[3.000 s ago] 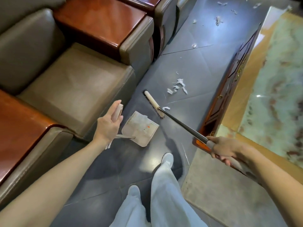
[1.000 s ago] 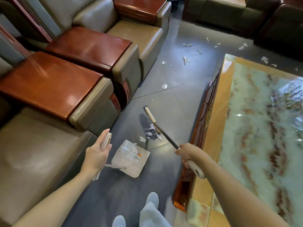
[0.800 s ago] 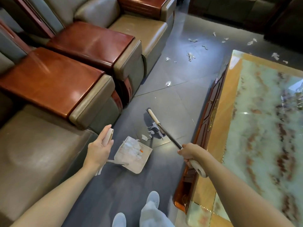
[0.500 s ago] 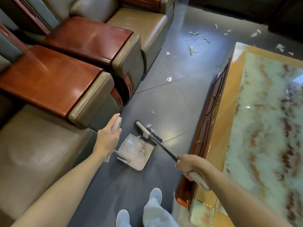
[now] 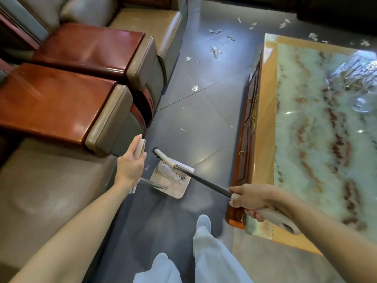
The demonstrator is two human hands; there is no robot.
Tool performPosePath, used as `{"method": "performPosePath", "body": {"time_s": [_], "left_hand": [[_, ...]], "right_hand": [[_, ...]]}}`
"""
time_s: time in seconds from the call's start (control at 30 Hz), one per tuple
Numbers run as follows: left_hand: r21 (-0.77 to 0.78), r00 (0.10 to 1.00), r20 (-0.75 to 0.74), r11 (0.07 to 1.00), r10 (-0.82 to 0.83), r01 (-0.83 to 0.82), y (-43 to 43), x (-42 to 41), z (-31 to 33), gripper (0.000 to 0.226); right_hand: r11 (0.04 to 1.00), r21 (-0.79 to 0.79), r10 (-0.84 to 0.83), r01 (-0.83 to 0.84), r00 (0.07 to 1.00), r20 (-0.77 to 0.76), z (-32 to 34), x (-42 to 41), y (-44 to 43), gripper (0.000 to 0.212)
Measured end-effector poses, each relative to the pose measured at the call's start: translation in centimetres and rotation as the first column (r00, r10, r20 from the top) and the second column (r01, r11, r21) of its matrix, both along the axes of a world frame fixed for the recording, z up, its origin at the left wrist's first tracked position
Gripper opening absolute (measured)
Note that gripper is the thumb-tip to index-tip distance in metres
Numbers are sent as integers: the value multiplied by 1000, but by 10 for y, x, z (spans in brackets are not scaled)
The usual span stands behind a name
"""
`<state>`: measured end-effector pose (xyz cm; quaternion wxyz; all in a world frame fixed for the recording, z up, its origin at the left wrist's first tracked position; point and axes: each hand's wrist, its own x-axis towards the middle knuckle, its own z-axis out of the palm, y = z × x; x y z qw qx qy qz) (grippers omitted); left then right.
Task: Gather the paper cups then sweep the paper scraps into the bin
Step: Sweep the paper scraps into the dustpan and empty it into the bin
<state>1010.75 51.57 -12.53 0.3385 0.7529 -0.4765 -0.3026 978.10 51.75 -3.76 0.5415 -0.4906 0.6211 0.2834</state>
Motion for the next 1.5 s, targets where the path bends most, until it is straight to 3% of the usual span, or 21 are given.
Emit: {"method": "performPosePath", "body": {"time_s": [0.27,0.57,0.8,1.1,1.27,1.5], "left_hand": [[-85,997,-9,994,-71,70,89,38,5,53],[-116,993,-21,987,-118,115,188,71,21,52],[-129,995,-20,987,-103,99,293,83,17,51],[-111,964,2,958,-267,265,383,108,35,55],[-141,863,-13,855,-505,499,432,101,44,56],[-151,683,-22,678,-730,719,515,60,56,52]], "right_hand": [[940,-3,-339,341,935,101,15,15,122,37],[758,-36,-628,651,744,230,2,50,249,61],[725,-93,-641,682,718,272,-3,78,332,66],[678,-27,-704,735,659,266,-7,98,468,65],[541,-3,-817,841,526,237,-11,122,569,60],[145,-88,-946,986,164,279,-22,156,740,62]]}}
